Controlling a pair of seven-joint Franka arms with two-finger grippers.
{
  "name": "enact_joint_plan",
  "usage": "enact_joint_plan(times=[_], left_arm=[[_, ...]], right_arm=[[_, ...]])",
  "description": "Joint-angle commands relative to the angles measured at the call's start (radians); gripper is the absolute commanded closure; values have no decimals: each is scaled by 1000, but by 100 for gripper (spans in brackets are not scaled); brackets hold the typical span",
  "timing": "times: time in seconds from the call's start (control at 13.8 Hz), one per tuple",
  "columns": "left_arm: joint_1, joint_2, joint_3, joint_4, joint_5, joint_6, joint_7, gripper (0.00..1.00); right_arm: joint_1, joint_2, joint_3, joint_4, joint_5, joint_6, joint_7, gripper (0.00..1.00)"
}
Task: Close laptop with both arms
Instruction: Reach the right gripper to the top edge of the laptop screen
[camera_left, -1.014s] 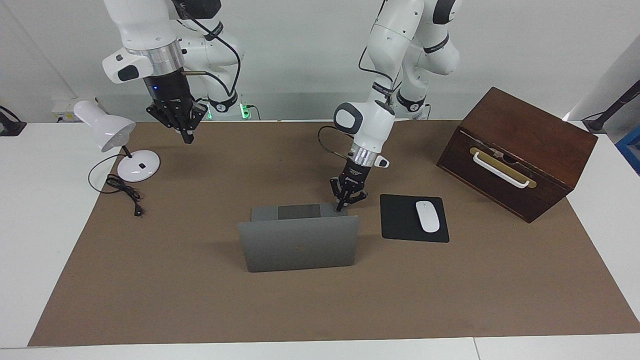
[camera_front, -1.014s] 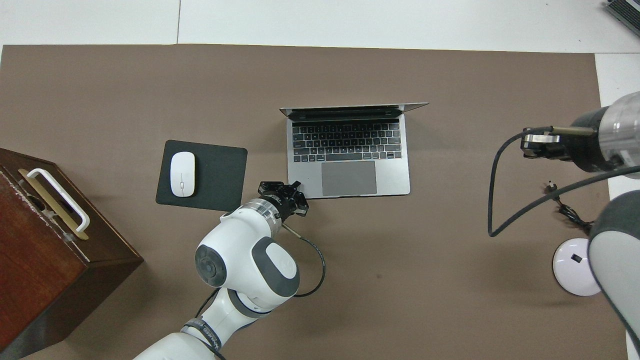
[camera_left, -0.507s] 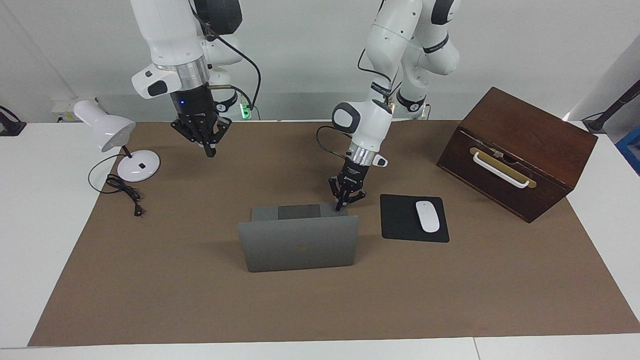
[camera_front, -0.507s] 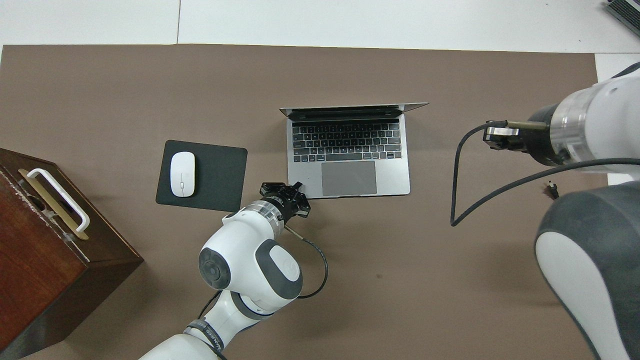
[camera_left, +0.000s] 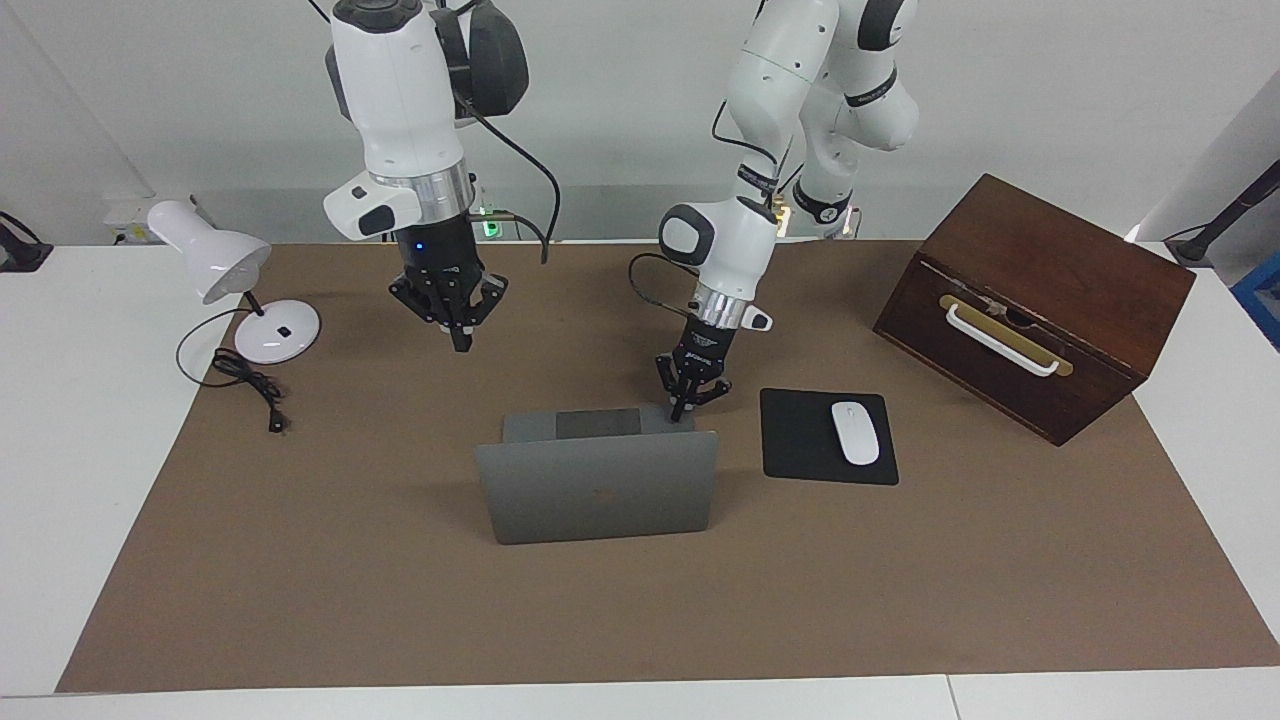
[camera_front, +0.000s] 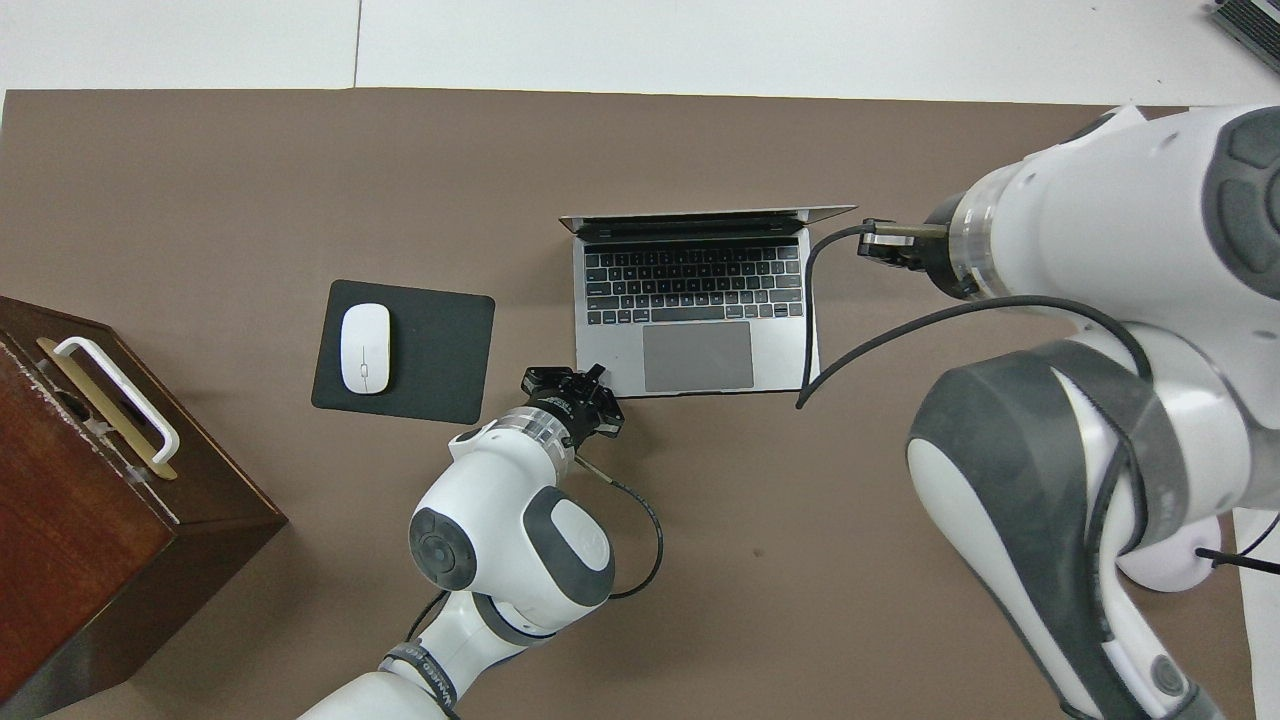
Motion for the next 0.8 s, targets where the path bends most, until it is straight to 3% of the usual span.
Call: enact_joint_plan(times=[0.0, 0.72], left_arm=[[-34, 55, 10, 3, -15, 4, -5, 100], [-19, 60, 10, 3, -59, 5, -5, 100]], right_arm=[[31, 32, -1, 10, -36, 44, 58, 100], [100, 157, -1, 67, -125, 144, 157, 100]])
